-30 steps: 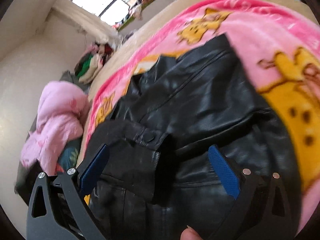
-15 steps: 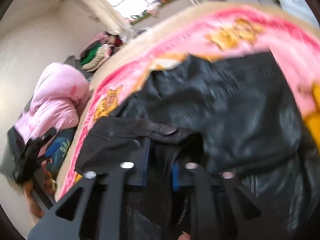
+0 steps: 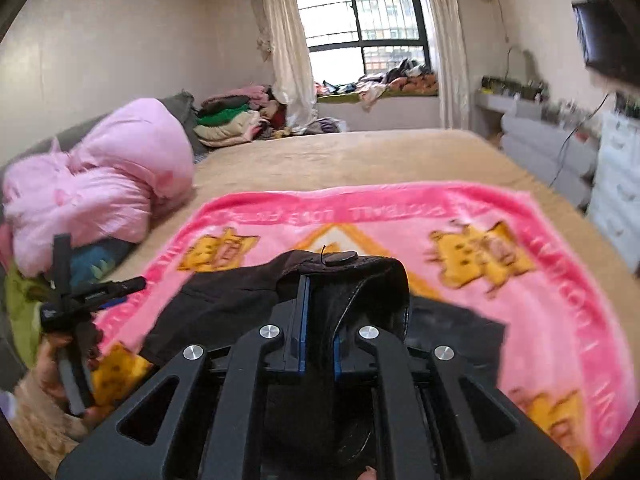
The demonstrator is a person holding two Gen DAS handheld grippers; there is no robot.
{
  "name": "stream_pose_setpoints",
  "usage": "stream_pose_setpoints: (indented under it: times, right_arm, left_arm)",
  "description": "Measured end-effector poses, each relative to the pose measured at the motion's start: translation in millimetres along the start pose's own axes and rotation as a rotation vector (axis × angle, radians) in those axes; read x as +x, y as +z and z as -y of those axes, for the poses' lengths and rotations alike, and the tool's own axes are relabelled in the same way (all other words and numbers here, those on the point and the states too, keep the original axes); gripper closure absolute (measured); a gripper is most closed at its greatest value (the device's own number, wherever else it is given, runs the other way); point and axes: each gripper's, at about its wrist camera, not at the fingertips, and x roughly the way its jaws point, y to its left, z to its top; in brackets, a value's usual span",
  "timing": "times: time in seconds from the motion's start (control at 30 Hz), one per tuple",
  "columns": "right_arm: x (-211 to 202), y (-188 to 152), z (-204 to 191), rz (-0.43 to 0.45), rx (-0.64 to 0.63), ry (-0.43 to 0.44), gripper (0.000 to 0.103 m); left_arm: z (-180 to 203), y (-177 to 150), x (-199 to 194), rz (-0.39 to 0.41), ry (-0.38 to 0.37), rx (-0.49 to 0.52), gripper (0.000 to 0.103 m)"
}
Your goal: Fold large clothes
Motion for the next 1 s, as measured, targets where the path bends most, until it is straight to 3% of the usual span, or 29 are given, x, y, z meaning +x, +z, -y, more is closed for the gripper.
stream_pose_setpoints:
  times: [0.23,0.3,0.37,0.47,0.5,0.6,0.7,0.83,0.9,1.0]
  right_arm:
    - [8,-25,29,-0.044,0.031,-0.068,0.095]
    - [12,-33,33,-0.060,0.041,-0.076,0.095]
    - [16,-38,36,-0.076,0.045,-0.088,0.095]
    - [21,-47,37,-0.093,0.043,-0.107,0.095]
    - [23,-50,38,-0.099,0.044,-0.112,0.095]
    - [28,-54,41,-0.123,0.056,-0.114,0.095]
    - [35,-59,42,-0.154,0.052,-0.136,0.093]
    - [36,-62,46,-0.200,0.063,-0.183,0.067]
    - [25,-60,52,-0.164,0.108,-0.210,0.044]
    - [13,-54,55,-0.097,0.144,-0.232,0.043]
  left_arm:
    - [31,-18,21,-0.036,0.003,0.107,0.012]
    - [39,-24,25,-0.049,0.005,0.144,0.030]
    - [44,-28,32,-0.081,-0.006,0.158,0.040]
    - [48,-38,49,-0.158,-0.023,0.182,0.072]
    - [49,-43,56,-0.193,-0.013,0.191,0.079]
    - [46,-54,75,-0.272,0.008,0.201,0.079]
    - [43,-61,83,-0.296,0.015,0.197,0.079]
    - [42,-63,83,-0.298,0.018,0.209,0.079]
    - [41,-64,84,-0.301,0.015,0.202,0.079]
    - [42,-62,84,-0.303,0.015,0.199,0.079]
